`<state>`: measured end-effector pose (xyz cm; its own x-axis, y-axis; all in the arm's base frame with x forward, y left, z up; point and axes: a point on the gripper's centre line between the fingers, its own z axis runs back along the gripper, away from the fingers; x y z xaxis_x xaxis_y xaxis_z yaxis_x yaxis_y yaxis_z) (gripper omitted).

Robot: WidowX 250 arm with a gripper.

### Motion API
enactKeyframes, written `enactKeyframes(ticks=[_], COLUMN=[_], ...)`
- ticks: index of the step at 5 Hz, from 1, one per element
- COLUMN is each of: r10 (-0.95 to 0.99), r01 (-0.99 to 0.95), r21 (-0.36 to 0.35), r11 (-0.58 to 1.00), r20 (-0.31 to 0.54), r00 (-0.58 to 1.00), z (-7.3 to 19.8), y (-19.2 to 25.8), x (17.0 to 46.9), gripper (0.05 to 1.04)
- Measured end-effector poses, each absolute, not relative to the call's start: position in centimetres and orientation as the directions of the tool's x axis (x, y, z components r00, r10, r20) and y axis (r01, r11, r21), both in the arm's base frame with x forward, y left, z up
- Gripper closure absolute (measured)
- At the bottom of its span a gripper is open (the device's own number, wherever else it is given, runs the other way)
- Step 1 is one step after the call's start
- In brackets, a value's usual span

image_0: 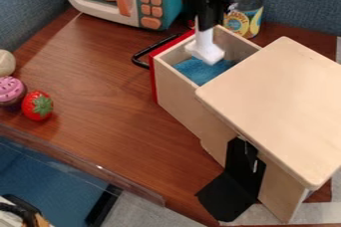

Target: Put the white object into the drawer

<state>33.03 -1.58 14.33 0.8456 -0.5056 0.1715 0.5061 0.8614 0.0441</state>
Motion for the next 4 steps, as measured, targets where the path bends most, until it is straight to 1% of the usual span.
enactKeyframes(ticks=[1, 2, 3, 4], r10=[-0.51, -0.515, -0.523, -0.501], r01=[0.509, 0.51, 0.517, 0.487], r21=[0.049, 0.074, 0.085, 0.121], r11=[0.859, 0.857, 0.851, 0.865], r20=[0.157, 0.184, 0.198, 0.207], r00=[0.846, 0.837, 0.829, 0.84], z=[13.3, 13.9, 14.3, 15.8], y=[-1.4, -1.3, -0.6, 3.1], x=[32.6, 32.0, 31.0, 29.7], gripper=[0.384, 0.112, 0.078, 0.083])
